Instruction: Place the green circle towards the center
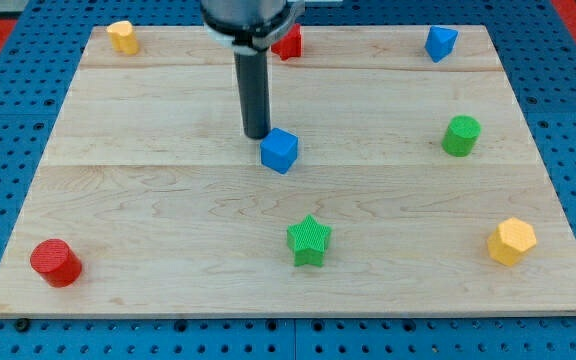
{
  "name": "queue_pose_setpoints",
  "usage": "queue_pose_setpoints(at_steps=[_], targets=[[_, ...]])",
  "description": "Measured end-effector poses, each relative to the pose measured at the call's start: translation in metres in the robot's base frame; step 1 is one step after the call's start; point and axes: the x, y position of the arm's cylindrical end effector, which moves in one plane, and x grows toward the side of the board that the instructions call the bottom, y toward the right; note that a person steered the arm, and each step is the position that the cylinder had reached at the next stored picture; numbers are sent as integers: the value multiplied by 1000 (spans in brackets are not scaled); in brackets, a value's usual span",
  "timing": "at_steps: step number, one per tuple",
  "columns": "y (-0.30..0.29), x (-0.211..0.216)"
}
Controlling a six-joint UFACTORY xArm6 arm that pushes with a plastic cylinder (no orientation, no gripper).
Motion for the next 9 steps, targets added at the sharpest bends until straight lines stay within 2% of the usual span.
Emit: queue_pose_setpoints(at_steps=[1, 3, 4, 5, 7, 8, 9], targets=[[52, -17], [280, -16], [330, 11], [280, 16], [90, 31], [90, 29], [163, 12]])
